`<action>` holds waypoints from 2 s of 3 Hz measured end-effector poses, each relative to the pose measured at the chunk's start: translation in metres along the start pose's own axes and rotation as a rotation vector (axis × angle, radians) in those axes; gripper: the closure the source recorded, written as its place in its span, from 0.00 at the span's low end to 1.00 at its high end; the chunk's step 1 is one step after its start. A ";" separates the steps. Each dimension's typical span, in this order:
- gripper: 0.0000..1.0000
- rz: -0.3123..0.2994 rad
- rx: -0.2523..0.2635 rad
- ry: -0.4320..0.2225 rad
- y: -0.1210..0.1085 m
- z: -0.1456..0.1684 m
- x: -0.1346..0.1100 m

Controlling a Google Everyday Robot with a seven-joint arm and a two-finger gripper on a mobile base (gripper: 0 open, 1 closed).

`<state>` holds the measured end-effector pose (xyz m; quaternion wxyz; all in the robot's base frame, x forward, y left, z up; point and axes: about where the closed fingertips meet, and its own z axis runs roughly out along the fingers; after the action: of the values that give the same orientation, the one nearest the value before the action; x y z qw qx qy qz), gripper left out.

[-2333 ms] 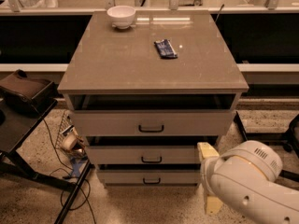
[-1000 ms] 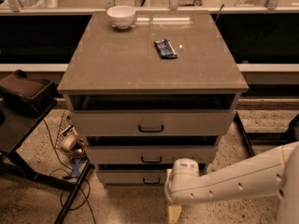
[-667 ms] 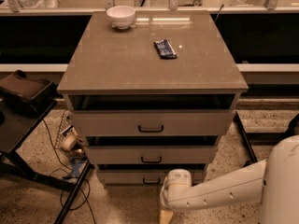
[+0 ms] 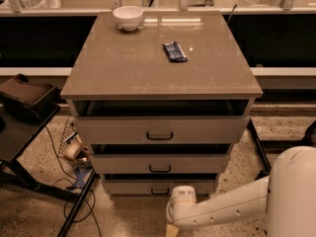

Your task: Open bottom drawer

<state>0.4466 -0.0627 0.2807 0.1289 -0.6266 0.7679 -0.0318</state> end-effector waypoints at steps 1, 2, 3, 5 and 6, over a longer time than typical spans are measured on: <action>0.00 -0.030 -0.009 -0.028 0.000 0.034 -0.026; 0.00 -0.069 -0.020 -0.018 0.003 0.075 -0.046; 0.00 -0.104 -0.007 -0.008 0.000 0.114 -0.057; 0.00 -0.198 0.008 0.095 -0.027 0.176 -0.070; 0.00 -0.225 0.011 0.177 -0.034 0.199 -0.064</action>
Offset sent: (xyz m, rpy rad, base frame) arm 0.0368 0.0813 -0.1047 -0.0139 0.0124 0.1167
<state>0.5380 0.0149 0.1061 0.0599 -0.7028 0.7010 -0.1053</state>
